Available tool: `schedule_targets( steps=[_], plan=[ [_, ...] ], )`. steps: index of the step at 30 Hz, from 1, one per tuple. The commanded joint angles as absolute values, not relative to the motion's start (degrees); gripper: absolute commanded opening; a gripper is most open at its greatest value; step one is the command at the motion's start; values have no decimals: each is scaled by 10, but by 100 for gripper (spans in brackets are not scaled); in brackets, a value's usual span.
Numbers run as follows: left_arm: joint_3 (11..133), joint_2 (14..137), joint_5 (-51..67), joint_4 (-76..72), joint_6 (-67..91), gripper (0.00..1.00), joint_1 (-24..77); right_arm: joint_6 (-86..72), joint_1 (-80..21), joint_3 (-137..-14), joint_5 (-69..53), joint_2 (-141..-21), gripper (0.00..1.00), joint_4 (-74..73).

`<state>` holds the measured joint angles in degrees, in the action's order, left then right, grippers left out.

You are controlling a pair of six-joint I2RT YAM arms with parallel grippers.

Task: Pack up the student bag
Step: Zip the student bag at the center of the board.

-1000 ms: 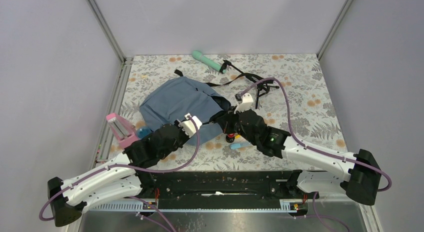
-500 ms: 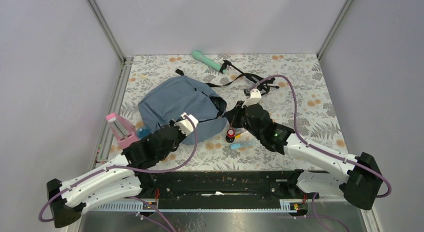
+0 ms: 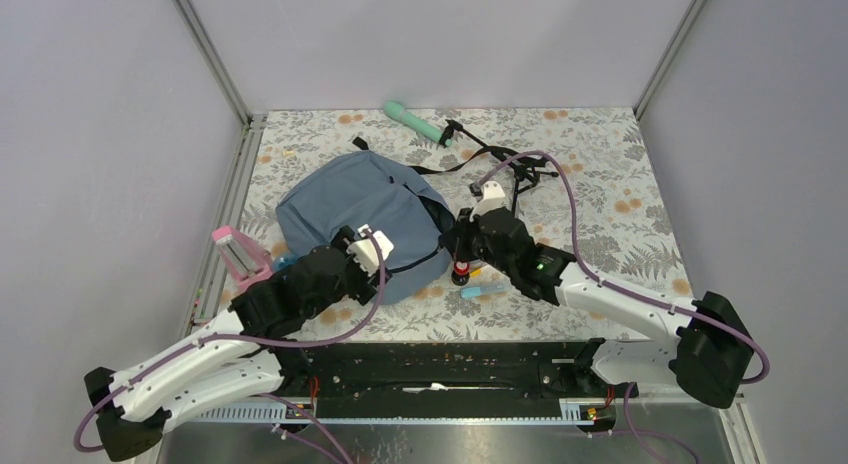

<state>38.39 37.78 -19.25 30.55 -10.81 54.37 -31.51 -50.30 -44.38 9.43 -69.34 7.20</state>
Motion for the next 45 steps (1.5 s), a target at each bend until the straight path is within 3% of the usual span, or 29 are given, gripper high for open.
schedule_targets(
  steps=[1, 7, 17, 27, 28, 31, 36, 41, 45],
  plan=[
    [434, 407, -71, 257, -61, 74, 546, -305, -534, -467, 84, -702, 0, 119],
    [438, 467, -5, 175, -21, 76, 550, -329, -561, -467, 84, -718, 0, 135],
    [391, 515, -42, 67, -12, 83, 567, -335, -566, -462, 93, -712, 0, 135],
    [388, 577, -120, 40, -37, 83, 574, -330, -565, -450, 124, -686, 0, 119],
    [387, 581, -127, 39, -39, 81, 574, -329, -565, -450, 129, -683, 0, 116],
    [373, 589, -133, 25, -37, 57, 575, -327, -564, -445, 142, -676, 0, 113],
    [351, 584, -154, 23, -26, 25, 576, -321, -537, -458, 143, -657, 0, 75],
    [326, 567, -169, 27, -7, 0, 576, -284, -523, -474, 161, -645, 0, 43],
    [316, 536, -185, 38, -2, 0, 576, -246, -502, -498, 172, -637, 0, 5]
  ],
)
